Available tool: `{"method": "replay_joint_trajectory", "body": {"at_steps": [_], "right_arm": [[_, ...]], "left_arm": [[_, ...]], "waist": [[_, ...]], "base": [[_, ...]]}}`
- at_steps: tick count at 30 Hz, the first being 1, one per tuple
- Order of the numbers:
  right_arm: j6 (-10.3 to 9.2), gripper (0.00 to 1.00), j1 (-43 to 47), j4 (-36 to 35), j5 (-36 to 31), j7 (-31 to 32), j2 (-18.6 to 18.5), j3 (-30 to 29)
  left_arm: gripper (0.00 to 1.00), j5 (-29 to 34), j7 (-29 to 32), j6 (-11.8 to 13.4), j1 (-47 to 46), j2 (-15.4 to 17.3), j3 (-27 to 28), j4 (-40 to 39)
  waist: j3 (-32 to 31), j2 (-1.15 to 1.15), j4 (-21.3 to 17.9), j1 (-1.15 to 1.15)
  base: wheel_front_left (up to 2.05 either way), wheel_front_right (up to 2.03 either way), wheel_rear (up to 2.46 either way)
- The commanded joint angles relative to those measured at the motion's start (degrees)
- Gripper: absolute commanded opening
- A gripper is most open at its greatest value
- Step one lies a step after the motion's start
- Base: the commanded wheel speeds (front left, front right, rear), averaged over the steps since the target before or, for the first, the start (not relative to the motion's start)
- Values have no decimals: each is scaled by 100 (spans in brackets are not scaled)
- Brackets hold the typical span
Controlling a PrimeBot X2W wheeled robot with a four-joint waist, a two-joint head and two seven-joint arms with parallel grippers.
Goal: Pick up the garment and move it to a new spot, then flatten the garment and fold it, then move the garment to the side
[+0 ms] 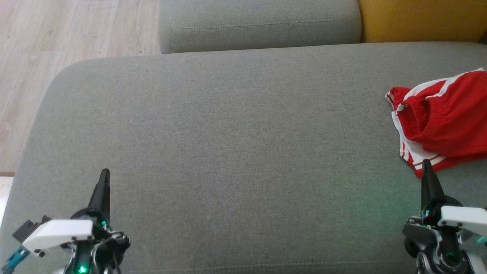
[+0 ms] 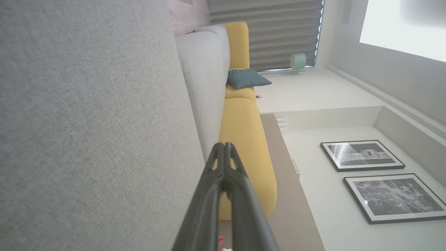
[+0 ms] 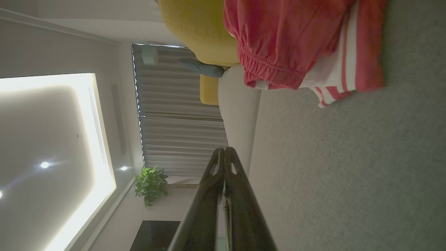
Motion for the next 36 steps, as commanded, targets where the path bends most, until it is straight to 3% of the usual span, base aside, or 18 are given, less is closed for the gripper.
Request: {"method": "replay_joint_trajectory", "body": {"at_steps": [1,7,36], "right_arm": [[-4,0,-315,-142,187,70,-100,84],[-4,0,-387,-47,574,100,-98,63],[-4,0,-392,-42,516,155,-49,-6]], "left_arm": [[0,-167,49,-56,-364,33,260,-146],[0,-530,137,-90,-418,0,346,-101],[0,-485,181,-90,-422,-38,400,-98]], "waist": [[-3,0,1,0],[-17,0,5,0],[-17,0,5,0]], "base": [[0,0,0],[0,0,0],[0,0,0]]}}
